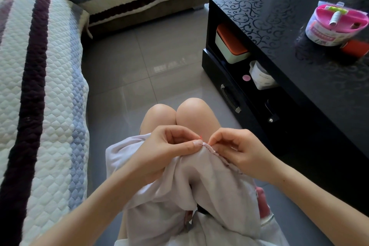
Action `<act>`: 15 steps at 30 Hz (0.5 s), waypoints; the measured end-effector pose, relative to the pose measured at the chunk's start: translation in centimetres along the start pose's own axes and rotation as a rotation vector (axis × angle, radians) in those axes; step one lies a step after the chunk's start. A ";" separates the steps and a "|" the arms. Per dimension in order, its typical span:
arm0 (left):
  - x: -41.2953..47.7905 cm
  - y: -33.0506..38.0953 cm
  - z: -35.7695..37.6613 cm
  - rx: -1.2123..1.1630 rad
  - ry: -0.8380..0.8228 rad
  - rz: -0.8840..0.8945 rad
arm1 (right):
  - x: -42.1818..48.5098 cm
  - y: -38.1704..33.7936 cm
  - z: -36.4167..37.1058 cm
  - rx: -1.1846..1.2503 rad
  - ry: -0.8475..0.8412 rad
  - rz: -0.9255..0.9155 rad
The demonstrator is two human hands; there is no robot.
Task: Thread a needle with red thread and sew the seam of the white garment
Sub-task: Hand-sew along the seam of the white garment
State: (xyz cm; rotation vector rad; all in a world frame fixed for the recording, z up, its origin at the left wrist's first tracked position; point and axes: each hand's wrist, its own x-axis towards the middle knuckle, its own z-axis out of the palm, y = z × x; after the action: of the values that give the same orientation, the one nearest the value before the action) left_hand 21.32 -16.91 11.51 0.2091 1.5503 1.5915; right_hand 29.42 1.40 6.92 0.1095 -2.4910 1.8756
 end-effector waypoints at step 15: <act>0.7 -0.9 0.4 -0.019 0.181 -0.002 | 0.2 -0.8 1.4 -0.420 0.362 -0.358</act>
State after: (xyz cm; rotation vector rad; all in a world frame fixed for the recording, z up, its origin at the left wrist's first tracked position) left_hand 21.54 -16.31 10.52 0.0534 1.6705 1.6606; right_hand 29.27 -0.22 7.30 0.1748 -2.3534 1.1038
